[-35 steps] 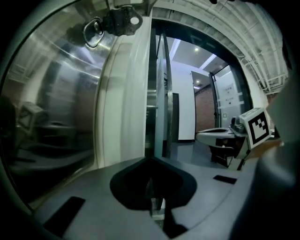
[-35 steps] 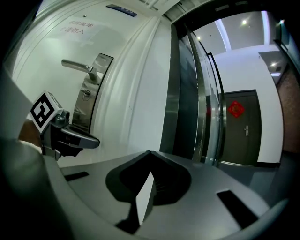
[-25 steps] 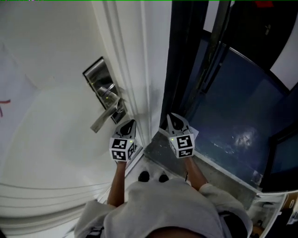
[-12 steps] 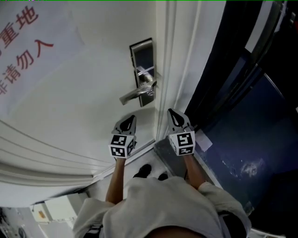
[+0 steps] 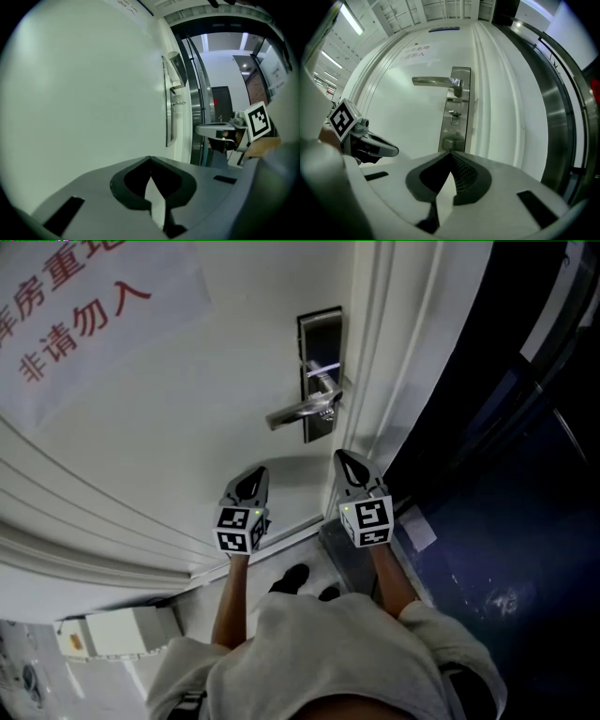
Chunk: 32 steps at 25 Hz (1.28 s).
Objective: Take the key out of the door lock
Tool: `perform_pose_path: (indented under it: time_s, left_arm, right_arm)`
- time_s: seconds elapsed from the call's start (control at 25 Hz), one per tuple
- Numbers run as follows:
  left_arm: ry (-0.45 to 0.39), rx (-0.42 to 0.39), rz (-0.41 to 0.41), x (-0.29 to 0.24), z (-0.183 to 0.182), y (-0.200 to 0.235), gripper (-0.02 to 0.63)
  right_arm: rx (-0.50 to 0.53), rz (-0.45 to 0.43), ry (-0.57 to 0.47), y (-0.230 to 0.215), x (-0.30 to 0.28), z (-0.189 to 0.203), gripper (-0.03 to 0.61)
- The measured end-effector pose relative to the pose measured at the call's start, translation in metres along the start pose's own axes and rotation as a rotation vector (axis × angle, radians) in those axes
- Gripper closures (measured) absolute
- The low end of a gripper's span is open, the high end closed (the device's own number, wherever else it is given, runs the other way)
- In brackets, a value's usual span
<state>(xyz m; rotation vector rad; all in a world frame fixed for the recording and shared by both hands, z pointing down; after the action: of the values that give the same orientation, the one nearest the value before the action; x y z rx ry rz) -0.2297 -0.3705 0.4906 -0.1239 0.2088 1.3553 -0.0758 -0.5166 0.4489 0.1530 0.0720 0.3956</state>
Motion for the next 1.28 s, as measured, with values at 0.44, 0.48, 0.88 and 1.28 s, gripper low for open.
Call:
perform_pose_path:
  time_s: [0.44,0.48,0.88,1.28]
  left_arm:
    - [-0.024,-0.012,0.034,-0.005,-0.010,-0.008,0.595]
    - [-0.023,-0.012,0.037,-0.005,-0.010,-0.009,0.595]
    - [-0.019,-0.011,0.059,-0.010,-0.011,-0.012,0.595]
    - [-0.010,0.004,0.066,-0.013,-0.007,-0.013,0.595]
  right_arm:
    - [0.124,0.000,-0.104,-0.009,-0.011,-0.065,0.555]
    - [0.156,0.000,-0.107,-0.010,-0.012,-0.068,0.555]
    - [0.818,0.043,-0.067,-0.001,-0.014,-0.077,0.555]
    - [1.365,0.091,-0.050,0.004,-0.020,-0.063,0.555]
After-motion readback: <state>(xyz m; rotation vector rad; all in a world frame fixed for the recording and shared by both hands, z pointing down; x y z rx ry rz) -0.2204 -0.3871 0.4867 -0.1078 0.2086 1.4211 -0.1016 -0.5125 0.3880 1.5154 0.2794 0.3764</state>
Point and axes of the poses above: the fingertips, and each gripper's own axes: x backward along the fingers, y to its left, z out of its underside, the point moved 6 cm from there along x, backward along the fingers, and after that the axes turned 3 degrees about z, right-handed, at the moved point
